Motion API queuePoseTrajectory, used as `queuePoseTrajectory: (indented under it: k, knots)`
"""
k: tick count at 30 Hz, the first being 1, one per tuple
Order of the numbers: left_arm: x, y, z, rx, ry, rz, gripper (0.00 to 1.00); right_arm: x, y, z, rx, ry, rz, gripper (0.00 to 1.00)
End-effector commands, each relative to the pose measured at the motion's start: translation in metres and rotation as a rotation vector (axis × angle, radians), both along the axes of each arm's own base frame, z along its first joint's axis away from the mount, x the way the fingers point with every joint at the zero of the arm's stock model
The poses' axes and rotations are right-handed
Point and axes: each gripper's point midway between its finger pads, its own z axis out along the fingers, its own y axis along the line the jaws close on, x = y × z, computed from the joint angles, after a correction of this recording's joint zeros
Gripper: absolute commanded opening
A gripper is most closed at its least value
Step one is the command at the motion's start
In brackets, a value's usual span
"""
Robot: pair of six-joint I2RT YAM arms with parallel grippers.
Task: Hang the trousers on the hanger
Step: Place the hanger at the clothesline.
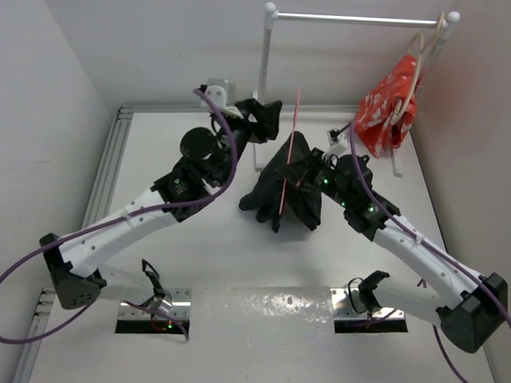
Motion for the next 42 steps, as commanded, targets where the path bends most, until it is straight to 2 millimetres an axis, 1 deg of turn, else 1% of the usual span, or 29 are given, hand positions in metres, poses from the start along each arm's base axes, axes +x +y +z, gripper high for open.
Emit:
queuePoseTrajectory:
  k: [1,2,3,4,5,6,7,8,10,11,12,13,14,19,20,22,23,24,25,26,27,28,30,31,34,37,38,39,42]
  knots:
    - [-0.01,0.037,0.015,-0.08,-0.047,0.074,0.59,0.027,-0.009,0.089,0.045,-0.25,-0.074,0.0]
    - [-0.011,0.041,0.012,-0.081,-0.042,0.08,0.59,0.035,-0.015,0.093,0.034,-0.256,-0.094,0.0]
    - [-0.011,0.042,0.0,-0.074,-0.023,0.08,0.59,0.04,-0.018,0.112,0.041,-0.288,-0.105,0.0]
    - [-0.016,0.046,-0.001,-0.087,-0.022,0.072,0.59,0.047,-0.017,0.11,0.026,-0.275,-0.1,0.0]
    - [-0.018,0.048,-0.008,-0.087,-0.01,0.069,0.59,0.057,-0.027,0.117,0.02,-0.28,-0.126,0.0]
    - [-0.018,0.045,-0.032,-0.078,0.026,0.06,0.59,0.061,-0.031,0.137,0.038,-0.308,-0.135,0.0]
    - [-0.022,0.051,-0.036,-0.096,0.032,0.058,0.59,0.071,-0.034,0.134,0.024,-0.288,-0.14,0.0]
    - [-0.021,0.05,-0.063,-0.085,0.073,0.06,0.59,0.08,-0.046,0.153,0.028,-0.311,-0.174,0.0]
    - [-0.025,0.053,-0.078,-0.095,0.096,0.055,0.59,0.092,-0.055,0.158,0.018,-0.31,-0.2,0.0]
    - [-0.026,0.053,-0.087,-0.108,0.117,0.048,0.59,0.104,-0.059,0.154,0.009,-0.297,-0.205,0.0]
    - [-0.027,0.052,-0.108,-0.085,0.144,0.046,0.58,0.107,-0.061,0.164,0.019,-0.305,-0.212,0.0]
    - [-0.029,0.053,-0.114,-0.087,0.15,0.038,0.58,0.113,-0.064,0.164,0.021,-0.302,-0.22,0.0]
    - [-0.03,0.053,-0.129,-0.075,0.171,0.038,0.58,0.119,-0.07,0.164,0.035,-0.298,-0.23,0.0]
    - [-0.037,0.052,-0.159,-0.05,0.223,0.005,0.57,0.138,-0.097,0.176,0.071,-0.309,-0.297,0.0]
    - [-0.039,0.051,-0.171,-0.041,0.24,-0.003,0.56,0.14,-0.102,0.183,0.074,-0.321,-0.308,0.0]
    - [-0.042,0.05,-0.178,-0.029,0.247,-0.022,0.56,0.148,-0.116,0.183,0.069,-0.31,-0.337,0.0]
    - [-0.043,0.051,-0.187,-0.024,0.263,-0.023,0.56,0.151,-0.121,0.192,0.066,-0.325,-0.346,0.0]
    - [-0.045,0.051,-0.19,-0.024,0.265,-0.031,0.56,0.158,-0.123,0.186,0.058,-0.303,-0.343,0.0]
    - [-0.048,0.049,-0.194,-0.022,0.267,-0.052,0.55,0.163,-0.133,0.185,0.055,-0.294,-0.358,0.0]
    - [-0.05,0.049,-0.208,-0.009,0.281,-0.061,0.54,0.165,-0.135,0.19,0.058,-0.302,-0.356,0.0]
    - [-0.053,0.047,-0.209,-0.012,0.278,-0.08,0.54,0.17,-0.136,0.183,0.048,-0.279,-0.353,0.0]
    - [-0.054,0.048,-0.22,0.005,0.291,-0.084,0.53,0.172,-0.142,0.187,0.044,-0.285,-0.363,0.0]
    - [-0.058,0.051,-0.23,0.013,0.3,-0.089,0.53,0.175,-0.147,0.187,0.046,-0.288,-0.368,0.0]
    - [-0.06,0.054,-0.245,0.022,0.311,-0.089,0.53,0.175,-0.15,0.188,0.044,-0.289,-0.372,0.0]
    - [-0.063,0.061,-0.259,0.051,0.32,-0.077,0.52,0.175,-0.164,0.194,0.036,-0.302,-0.401,0.0]
    - [-0.063,0.066,-0.261,0.062,0.319,-0.057,0.52,0.182,-0.17,0.196,0.03,-0.293,-0.412,0.0]
    - [-0.063,0.066,-0.258,0.051,0.309,-0.059,0.52,0.187,-0.171,0.19,0.017,-0.274,-0.413,0.0]
    - [-0.064,0.065,-0.257,0.049,0.304,-0.069,0.52,0.192,-0.187,0.184,0.005,-0.251,-0.444,0.0]
    - [-0.064,0.064,-0.256,0.05,0.3,-0.075,0.52,0.206,-0.195,0.17,-0.002,-0.215,-0.458,0.0]
